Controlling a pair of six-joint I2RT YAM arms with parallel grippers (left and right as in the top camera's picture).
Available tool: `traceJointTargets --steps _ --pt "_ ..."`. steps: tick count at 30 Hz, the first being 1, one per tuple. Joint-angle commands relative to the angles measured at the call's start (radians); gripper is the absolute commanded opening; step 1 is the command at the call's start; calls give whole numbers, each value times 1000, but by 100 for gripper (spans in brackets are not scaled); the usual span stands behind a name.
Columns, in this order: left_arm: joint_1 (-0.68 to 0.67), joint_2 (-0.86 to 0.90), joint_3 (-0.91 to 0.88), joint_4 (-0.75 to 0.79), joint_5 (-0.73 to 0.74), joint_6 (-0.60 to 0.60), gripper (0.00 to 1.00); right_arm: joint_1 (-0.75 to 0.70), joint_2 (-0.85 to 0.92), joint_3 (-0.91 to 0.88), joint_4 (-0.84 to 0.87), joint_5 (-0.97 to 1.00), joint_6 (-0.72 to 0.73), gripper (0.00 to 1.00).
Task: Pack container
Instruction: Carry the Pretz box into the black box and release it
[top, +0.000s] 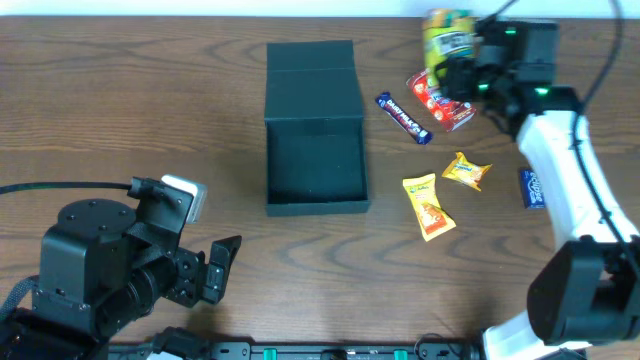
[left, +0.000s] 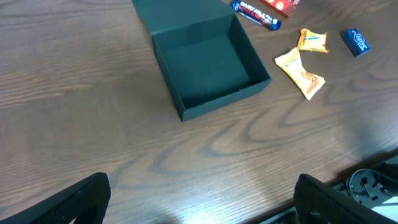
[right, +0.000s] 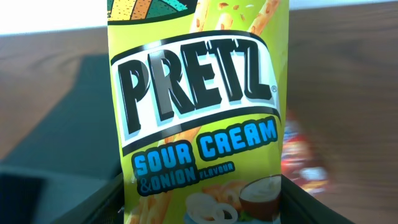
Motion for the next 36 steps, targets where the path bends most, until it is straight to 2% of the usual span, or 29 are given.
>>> traceJointTargets --steps 1,8,14,18,24,36 --pt "1 1 17 -2 6 7 95 100 -9 14 -22 -10 91 60" --pt "1 1 17 -2 6 7 95 316 -8 14 -64 92 156 61" --pt "1 1 17 -2 6 7 95 475 12 13 -154 281 386 58" --pt "1 1 17 -2 6 7 95 547 53 13 -206 341 510 56" --pt "1 1 17 -2 6 7 95 602 116 13 -234 357 551 56" --pt "1 1 17 -2 6 7 95 610 157 13 -320 433 573 56"
